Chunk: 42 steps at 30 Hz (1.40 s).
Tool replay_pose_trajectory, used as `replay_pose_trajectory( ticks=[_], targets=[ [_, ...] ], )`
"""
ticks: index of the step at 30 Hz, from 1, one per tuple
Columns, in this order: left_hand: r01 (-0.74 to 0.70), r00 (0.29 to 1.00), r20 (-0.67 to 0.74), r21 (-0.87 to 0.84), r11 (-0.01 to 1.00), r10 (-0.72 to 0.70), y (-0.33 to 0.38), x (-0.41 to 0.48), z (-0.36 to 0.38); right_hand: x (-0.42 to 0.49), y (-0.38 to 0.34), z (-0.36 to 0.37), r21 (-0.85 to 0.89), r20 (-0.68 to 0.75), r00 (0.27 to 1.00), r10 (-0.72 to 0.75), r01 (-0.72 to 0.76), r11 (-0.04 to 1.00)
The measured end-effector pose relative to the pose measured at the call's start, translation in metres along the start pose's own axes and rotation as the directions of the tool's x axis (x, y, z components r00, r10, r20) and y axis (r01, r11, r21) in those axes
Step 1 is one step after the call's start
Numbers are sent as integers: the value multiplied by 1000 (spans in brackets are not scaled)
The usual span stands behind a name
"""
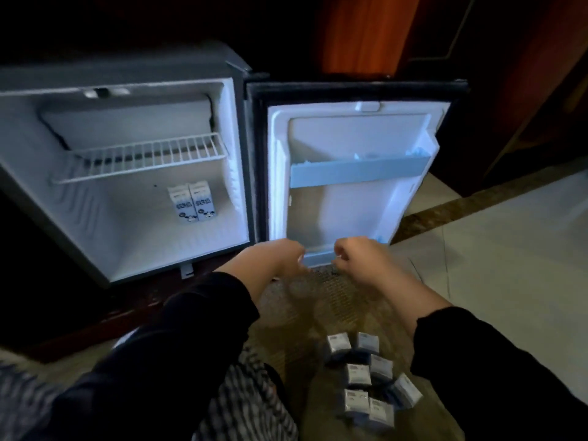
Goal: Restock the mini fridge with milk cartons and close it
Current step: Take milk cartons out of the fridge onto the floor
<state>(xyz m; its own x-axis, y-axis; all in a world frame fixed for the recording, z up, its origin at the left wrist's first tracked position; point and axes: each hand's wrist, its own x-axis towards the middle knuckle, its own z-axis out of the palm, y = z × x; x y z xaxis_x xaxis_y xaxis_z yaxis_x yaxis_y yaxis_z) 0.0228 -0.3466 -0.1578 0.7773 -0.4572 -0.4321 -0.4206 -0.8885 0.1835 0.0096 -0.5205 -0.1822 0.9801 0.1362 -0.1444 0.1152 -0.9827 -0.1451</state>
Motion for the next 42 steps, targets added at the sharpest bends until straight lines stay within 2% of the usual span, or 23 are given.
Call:
replay_pose_trajectory(
  ticks=[7,12,17,21,30,42],
  targets=[
    [115,991,-74,11,993,-114,-88,-45,-29,48,-87,-36,-27,82,983,-164,167,986],
    [199,974,-79,-144,969,-212,-155,-70,-33,83,-155,-43,-65,134,953,-270,281,958],
    [278,940,-118,-281,918,-320,-212,-70,-23,121,-208,-33,-54,147,946,-289,299,953],
    [342,882,-183,-386,857,-434,-255,-55,-8,156,-240,-17,-46,120,958,-261,268,962],
    [338,799,-241,-578,742,-552,-315,6,19,222,-260,48,-25,32,969,-247,248,968],
    [277,728,-406,-564,778,-553,-358,86,39,280,-253,95,-44,-167,947,-274,270,962]
  ],
)
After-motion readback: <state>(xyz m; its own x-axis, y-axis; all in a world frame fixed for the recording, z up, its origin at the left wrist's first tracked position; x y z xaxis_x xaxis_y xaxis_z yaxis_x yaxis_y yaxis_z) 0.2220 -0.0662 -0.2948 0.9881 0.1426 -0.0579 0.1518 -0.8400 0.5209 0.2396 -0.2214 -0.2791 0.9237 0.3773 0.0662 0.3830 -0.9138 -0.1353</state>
